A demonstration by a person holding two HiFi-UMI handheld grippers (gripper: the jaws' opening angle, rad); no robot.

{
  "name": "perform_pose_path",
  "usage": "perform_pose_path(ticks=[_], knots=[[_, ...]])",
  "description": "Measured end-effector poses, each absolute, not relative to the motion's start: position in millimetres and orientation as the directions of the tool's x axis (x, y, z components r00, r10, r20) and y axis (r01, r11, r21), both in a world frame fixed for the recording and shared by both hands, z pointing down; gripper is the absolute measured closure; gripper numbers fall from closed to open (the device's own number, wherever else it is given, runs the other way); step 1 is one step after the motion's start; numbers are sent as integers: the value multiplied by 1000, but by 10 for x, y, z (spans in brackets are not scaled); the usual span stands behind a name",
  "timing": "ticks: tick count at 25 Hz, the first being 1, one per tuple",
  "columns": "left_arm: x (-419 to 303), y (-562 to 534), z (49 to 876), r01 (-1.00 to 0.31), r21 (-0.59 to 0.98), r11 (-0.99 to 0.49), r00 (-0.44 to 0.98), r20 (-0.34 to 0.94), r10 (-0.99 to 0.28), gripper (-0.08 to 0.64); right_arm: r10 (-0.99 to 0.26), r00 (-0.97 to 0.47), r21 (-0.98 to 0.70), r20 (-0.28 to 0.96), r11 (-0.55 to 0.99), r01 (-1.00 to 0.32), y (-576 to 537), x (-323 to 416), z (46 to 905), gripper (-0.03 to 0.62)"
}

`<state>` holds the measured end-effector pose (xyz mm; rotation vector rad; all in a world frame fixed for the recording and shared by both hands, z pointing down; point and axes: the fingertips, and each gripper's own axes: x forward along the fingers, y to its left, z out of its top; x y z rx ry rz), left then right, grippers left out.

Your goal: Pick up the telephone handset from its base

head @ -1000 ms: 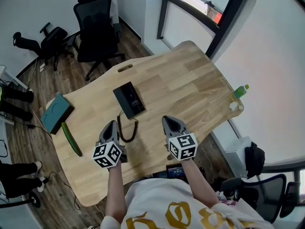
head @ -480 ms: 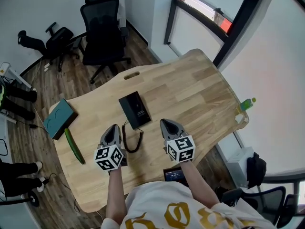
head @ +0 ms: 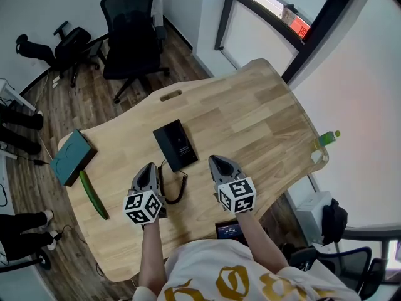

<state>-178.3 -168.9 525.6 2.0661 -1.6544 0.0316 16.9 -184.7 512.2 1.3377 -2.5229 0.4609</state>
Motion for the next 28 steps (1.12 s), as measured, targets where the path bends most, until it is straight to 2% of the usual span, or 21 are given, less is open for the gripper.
perform_pose_path(ticks=[16,28], knots=[[-1737,-1924,5686,-909,398,-125,293,397,-870,552,-708,-567,-187,421,544,-818,-2105,67,5481,588],[-1657,-2076,6012,-866,485,-120,364,450,-815,551,-665,-589,-215,459,560,-800,-2245,-27,5740,588]])
